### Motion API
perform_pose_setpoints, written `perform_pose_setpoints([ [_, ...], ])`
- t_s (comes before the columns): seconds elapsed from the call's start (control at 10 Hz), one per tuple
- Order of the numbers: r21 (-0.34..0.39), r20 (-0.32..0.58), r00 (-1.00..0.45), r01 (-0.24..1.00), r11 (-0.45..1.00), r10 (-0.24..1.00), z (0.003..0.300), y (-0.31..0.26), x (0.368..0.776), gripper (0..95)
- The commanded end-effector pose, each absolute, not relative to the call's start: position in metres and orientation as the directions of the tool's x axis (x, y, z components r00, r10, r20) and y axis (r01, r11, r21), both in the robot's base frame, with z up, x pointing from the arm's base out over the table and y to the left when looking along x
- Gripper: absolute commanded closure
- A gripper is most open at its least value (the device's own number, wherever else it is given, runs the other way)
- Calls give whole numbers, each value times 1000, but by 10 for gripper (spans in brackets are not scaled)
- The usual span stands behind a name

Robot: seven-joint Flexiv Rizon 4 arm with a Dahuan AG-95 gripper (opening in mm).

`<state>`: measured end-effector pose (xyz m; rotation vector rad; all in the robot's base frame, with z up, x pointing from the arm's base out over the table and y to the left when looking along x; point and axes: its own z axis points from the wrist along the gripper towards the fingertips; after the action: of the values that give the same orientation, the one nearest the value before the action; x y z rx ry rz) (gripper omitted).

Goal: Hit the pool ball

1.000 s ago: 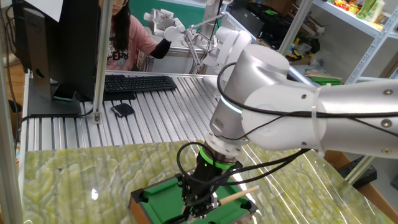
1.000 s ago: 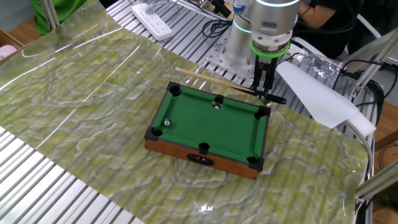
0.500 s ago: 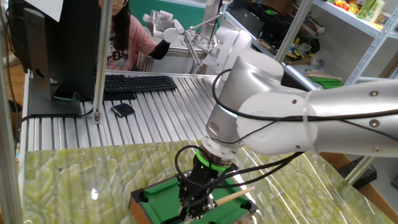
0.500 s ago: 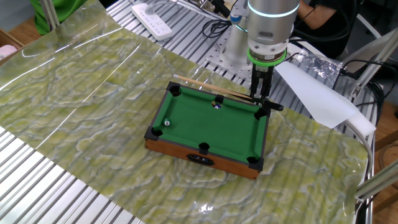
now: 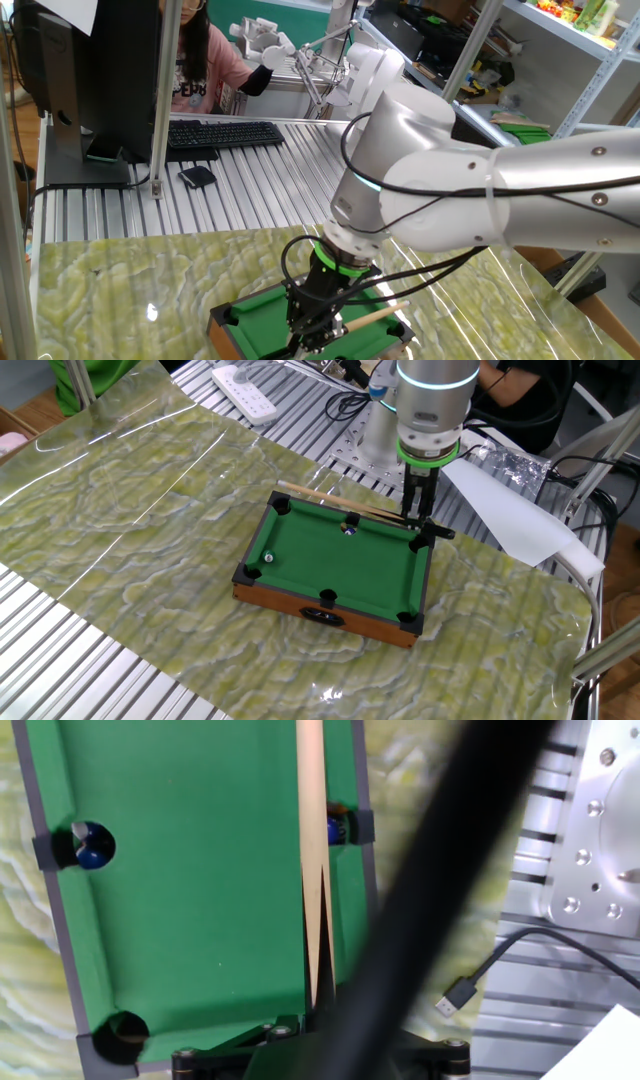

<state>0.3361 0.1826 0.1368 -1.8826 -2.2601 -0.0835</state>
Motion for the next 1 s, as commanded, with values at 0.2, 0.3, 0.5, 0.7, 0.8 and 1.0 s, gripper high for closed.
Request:
perform_pose_setpoints([
  [0.2,-80,186,-171,979,188,968,131,184,337,950],
  [0.3,-79,185,-170,979,187,968,129,185,338,950],
  [0.5,-76,185,-168,980,185,968,126,185,339,950],
  [0.7,-72,183,-169,980,184,969,124,185,340,950],
  [0.8,-71,183,-168,981,183,969,123,185,340,950],
  [1.0,-68,181,-165,981,179,970,121,185,341,950],
])
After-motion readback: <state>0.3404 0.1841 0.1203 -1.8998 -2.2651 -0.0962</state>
